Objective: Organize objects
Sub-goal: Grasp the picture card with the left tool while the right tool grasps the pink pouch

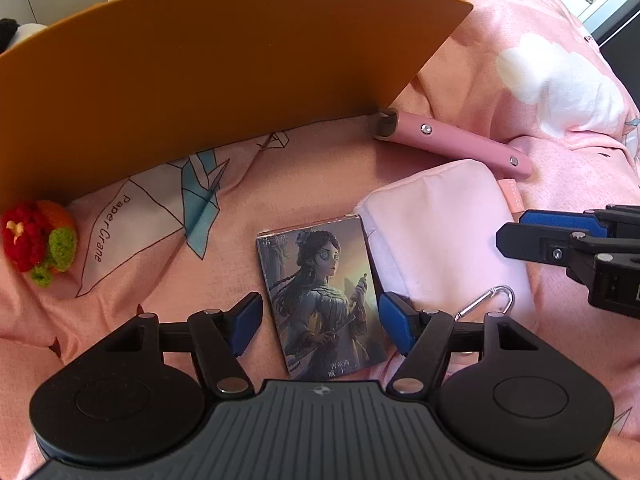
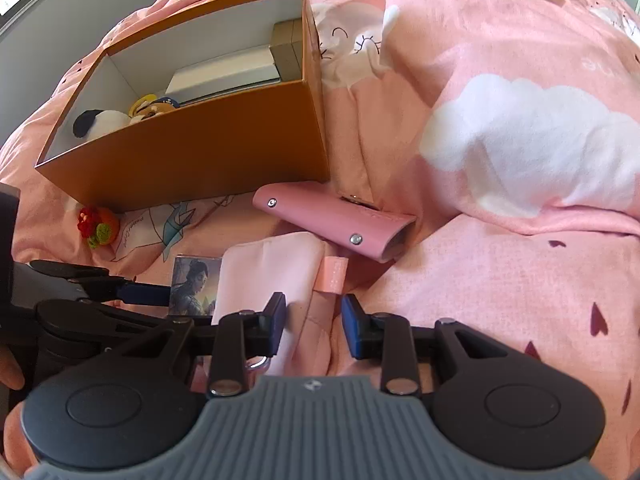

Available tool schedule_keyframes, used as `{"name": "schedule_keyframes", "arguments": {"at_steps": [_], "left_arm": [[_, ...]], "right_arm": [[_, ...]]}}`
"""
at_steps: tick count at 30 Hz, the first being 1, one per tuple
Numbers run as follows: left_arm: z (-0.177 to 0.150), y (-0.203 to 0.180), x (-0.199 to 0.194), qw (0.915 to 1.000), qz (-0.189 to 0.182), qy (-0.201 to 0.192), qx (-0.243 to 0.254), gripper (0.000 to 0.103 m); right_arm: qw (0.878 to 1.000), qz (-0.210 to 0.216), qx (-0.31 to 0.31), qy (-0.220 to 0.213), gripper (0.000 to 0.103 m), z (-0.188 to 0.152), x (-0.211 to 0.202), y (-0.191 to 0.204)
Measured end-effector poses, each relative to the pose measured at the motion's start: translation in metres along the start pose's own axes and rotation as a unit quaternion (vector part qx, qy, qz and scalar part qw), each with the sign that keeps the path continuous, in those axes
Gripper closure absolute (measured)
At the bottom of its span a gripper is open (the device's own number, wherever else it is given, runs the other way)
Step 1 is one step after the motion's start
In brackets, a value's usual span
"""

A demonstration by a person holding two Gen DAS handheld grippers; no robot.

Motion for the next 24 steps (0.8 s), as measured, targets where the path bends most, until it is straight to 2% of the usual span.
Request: {"name": "schedule_keyframes", "arguments": {"at_steps": [7, 14, 24], "left_arm": [[0.002, -0.002, 0.005, 0.9999, 0.011, 0.01, -0.001, 0.026], [-0.003, 0.001, 0.007, 0.9998, 0.014, 0.011, 0.004, 0.032], [-0.016, 0.02, -0.005, 0.9999, 0.008, 0.004, -0.005, 0.033]], "right_arm": [[1.0, 0.008, 0.007, 0.014, 0.069, 0.002, 0.013, -0.001], [1.0, 0.006, 0.005, 0.028, 0.068, 0.003, 0.025, -0.002], [0.999, -0.002, -0.009, 0.031, 0.07, 0.0, 0.028, 0.001]]}}
Point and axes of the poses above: each gripper's, at about its wrist camera, not at the fingertips, and x roughly the way its jaws point, y to its left, z to its top, the point moved 1 cm from there along x, roughly the way its jaws point, and after that the axes turned 15 degrees about z, right-handed, at the moved point
